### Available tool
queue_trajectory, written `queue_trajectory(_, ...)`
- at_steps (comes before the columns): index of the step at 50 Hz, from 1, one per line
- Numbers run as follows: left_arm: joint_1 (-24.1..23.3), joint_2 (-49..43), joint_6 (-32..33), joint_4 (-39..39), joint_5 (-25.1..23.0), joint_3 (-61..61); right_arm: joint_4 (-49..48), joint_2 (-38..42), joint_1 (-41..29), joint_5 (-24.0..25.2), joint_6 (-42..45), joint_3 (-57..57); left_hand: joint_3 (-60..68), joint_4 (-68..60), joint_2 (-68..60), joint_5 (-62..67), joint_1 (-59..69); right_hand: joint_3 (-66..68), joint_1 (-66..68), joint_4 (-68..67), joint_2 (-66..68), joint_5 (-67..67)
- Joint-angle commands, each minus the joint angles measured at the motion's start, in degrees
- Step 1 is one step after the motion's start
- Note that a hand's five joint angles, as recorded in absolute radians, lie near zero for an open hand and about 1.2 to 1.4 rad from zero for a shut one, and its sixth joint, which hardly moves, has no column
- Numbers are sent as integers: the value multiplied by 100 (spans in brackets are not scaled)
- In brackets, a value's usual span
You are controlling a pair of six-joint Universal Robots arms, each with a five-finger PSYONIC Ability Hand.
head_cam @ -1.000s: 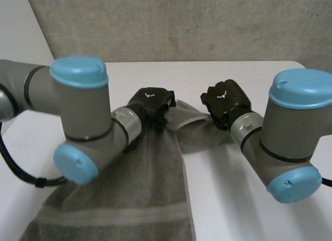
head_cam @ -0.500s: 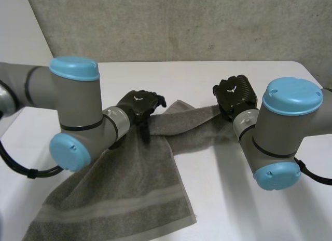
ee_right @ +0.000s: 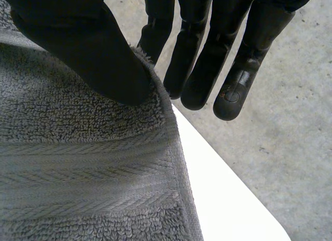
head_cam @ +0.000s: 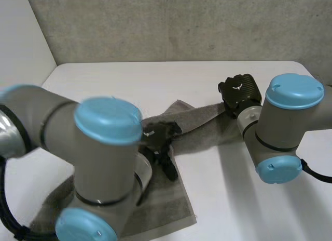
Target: Fold the laundry
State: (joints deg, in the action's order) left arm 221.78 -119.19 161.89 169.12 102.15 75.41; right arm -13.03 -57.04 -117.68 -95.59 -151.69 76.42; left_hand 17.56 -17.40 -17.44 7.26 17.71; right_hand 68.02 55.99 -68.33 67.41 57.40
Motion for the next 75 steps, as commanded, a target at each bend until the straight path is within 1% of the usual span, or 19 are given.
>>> queue_trajectory(1, -276, -377, 62, 535, 534, 202, 81, -71, 70, 32, 17, 14, 90, -105, -102, 120, 75, 1198, 2401, -1167, 1259, 1260)
queue_trajectory(4, -276, -561, 71, 745, 631, 237, 81, -97, 70, 41, 17, 49, -462, 447, 451, -432, -478, 1198, 2401, -1167, 1259, 1260)
queue_trajectory(9, -267, -825, 238, 965, 640, 176, 90, -97, 70, 49, 17, 84, -533, 517, 521, -503, -548, 1198, 2401, -1167, 1259, 1260)
queue_trajectory(17, -188, -1203, 932, 1537, 666, 26, 90, -123, 61, 58, 25, 128, -348, 332, 336, -318, -363, 1198, 2401, -1167, 1259, 1260)
queue_trajectory(23, -91, -1449, 1328, 1950, 666, -132, 90, -150, 61, 49, 25, 128, 577, -593, -589, 607, 562, 1198, 2401, -1167, 1259, 1260)
queue_trajectory(27, -30, -1589, 1503, 2020, 657, -263, 90, -150, 70, 49, 43, 137, 1934, -1950, -1946, 1964, 1919, 1198, 2401, -1167, 1259, 1260)
queue_trajectory(28, -30, -1590, 1503, 2020, 657, -264, 90, -150, 70, 49, 52, 137, 1940, -1955, -1952, 1970, 1925, 1198, 2401, -1167, 1259, 1260)
queue_trajectory(30, -21, -1616, 1547, 2055, 657, -316, 90, -150, 79, 49, 69, 137, 3414, -3430, -3426, 3444, 3399, 1198, 2401, -1167, 1259, 1260)
queue_trajectory(35, 14, -1642, 1582, 2257, 657, -352, 90, -141, 132, 58, 78, 137, 4193, -4209, -4205, 4223, 4178, 1198, 2401, -1167, 1259, 1260)
queue_trajectory(48, 208, -1774, 2013, 2319, 631, -325, 90, -132, 132, 58, 87, 128, 3959, -3974, -3971, 3989, 3944, 1198, 2401, -1167, 1259, 1260)
queue_trajectory(52, 208, -1792, 2013, 2319, 622, -325, 90, -124, 132, 58, 87, 128, 3235, -3251, -3247, 3265, 3220, 1198, 2401, -1167, 1259, 1260)
queue_trajectory(53, 208, -1809, 2013, 2319, 613, -317, 90, -124, 132, 58, 87, 128, 2319, -2335, -2331, 2349, 2304, 1198, 2401, -1167, 1259, 1260)
queue_trajectory(54, 208, -1836, 2013, 2319, 613, -316, 90, -115, 132, 58, 87, 128, 2010, -2026, -2022, 2040, 1995, 1198, 2401, -1167, 1259, 1260)
queue_trajectory(60, 208, -1845, 2022, 2319, 613, -299, 81, -106, 132, 67, 139, 128, 2091, -2107, -2103, 2121, 2076, 1198, 2401, -1167, 1259, 1260)
queue_trajectory(66, 208, -1880, 2022, 2328, 613, -343, 72, -106, 141, 67, 219, 128, 3017, -3032, -3028, 3047, 3001, 1198, 2401, -1167, 1259, 1260)
queue_trajectory(68, 208, -1889, 2022, 2336, 604, -360, 64, -106, 141, 76, 227, 128, 4689, -4705, -4701, 4719, 4674, 1198, 2401, -1167, 1259, 1260)
queue_trajectory(69, 208, -1889, 2022, 2336, 604, -360, 64, -106, 141, 76, 227, 128, 4699, -4714, -4710, 4729, 4683, 1198, 2401, -1167, 1259, 1260)
queue_trajectory(70, 208, -1889, 2022, 2354, 604, -378, 64, -106, 141, 67, 227, 119, 5814, -5830, -5826, 5844, 5799, 1198, 2401, -1167, 1259, 1260)
queue_trajectory(75, 208, -1696, 2022, 2381, 622, -387, 81, -141, 210, 67, 236, 49, 6244, -6260, -6256, 6274, 6229, 1198, 2401, -1167, 1259, 1260)
